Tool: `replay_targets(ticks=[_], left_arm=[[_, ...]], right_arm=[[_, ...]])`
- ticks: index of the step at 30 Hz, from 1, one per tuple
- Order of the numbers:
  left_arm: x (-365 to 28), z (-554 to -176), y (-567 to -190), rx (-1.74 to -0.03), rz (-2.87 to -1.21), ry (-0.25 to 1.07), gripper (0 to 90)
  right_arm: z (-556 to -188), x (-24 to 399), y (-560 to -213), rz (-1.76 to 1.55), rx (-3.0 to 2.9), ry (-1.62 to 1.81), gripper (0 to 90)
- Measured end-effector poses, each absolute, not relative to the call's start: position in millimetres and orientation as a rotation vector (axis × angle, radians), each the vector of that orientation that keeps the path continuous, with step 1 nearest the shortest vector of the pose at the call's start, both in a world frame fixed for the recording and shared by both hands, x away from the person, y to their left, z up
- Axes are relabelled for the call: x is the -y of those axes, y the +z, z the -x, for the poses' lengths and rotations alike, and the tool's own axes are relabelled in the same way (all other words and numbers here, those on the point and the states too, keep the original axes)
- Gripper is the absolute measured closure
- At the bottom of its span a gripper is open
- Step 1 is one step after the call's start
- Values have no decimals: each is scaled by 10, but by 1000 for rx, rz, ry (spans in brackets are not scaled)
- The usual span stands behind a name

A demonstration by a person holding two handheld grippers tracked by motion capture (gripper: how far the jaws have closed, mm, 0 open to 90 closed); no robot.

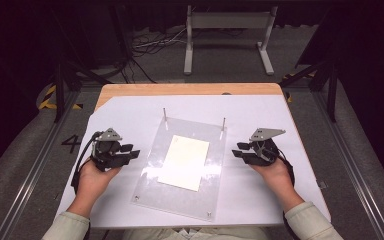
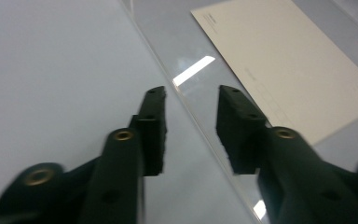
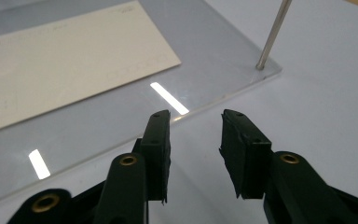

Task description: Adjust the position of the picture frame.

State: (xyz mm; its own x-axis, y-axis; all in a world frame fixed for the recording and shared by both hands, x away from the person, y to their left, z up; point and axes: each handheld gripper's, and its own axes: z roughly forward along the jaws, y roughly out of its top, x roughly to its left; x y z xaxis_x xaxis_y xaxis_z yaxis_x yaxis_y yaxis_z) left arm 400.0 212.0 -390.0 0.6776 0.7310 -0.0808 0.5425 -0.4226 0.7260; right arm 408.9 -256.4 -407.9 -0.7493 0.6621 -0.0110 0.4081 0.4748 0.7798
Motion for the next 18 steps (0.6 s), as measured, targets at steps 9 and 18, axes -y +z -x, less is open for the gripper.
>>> replay_targets(ticks=[9, 18], left_arm=[[-1866, -4371, -3783, -857, -2149, 396, 402], [-1689, -4619, -3858, -839, -2121, 424, 343]], right_arm=[[-4439, 2482, -3944, -940, -2384, 1143, 583], [-4755, 2448, -3974, -1009, -2367, 1150, 570]])
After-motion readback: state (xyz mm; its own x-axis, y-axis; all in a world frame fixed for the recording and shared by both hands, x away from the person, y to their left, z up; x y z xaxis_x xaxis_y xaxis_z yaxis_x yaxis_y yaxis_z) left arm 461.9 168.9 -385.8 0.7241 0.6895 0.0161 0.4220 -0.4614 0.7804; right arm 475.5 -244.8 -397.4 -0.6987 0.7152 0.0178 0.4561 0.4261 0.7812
